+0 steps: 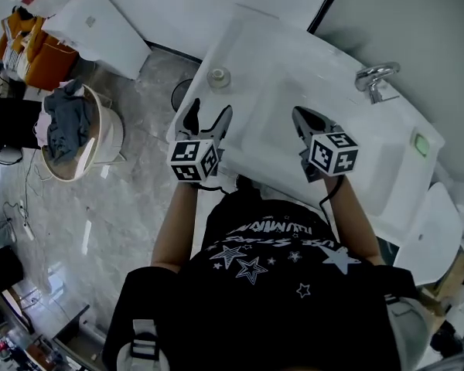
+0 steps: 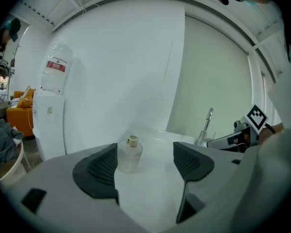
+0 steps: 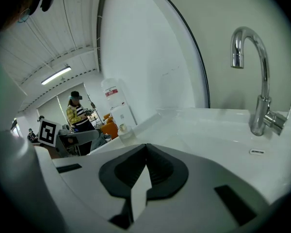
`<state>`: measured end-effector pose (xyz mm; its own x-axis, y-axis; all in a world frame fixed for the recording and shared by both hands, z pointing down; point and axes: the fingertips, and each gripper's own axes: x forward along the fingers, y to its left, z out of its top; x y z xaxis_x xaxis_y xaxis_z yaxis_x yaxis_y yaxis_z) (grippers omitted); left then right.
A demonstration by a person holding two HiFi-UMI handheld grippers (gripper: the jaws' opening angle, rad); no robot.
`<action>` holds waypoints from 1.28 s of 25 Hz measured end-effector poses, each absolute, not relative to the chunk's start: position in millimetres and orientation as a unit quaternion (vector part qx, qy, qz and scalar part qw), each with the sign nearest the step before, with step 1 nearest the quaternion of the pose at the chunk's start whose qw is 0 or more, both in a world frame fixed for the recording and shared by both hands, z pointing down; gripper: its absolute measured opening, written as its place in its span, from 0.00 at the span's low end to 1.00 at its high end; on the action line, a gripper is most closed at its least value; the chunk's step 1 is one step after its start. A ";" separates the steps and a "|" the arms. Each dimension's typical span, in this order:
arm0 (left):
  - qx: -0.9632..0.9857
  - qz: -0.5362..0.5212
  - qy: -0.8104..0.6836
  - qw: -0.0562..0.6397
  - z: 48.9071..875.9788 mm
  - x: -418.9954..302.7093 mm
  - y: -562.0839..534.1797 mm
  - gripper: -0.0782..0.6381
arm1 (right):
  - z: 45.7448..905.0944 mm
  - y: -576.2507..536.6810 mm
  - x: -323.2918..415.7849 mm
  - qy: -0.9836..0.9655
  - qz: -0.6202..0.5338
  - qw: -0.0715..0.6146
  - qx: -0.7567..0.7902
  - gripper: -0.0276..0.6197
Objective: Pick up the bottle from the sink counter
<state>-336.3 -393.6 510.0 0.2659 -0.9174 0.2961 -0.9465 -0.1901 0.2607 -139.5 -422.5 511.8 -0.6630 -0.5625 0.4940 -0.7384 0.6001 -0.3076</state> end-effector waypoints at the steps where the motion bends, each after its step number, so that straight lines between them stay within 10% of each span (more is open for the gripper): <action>1: 0.770 0.038 -0.606 0.196 512.9 -338.1 -400.4 0.60 | 513.1 -425.1 -140.0 -0.875 0.252 0.177 0.374 0.05; 32: 0.759 0.177 -0.600 0.178 599.1 -331.9 -507.0 0.63 | 556.7 -453.8 -135.8 -0.841 0.289 0.178 0.423 0.05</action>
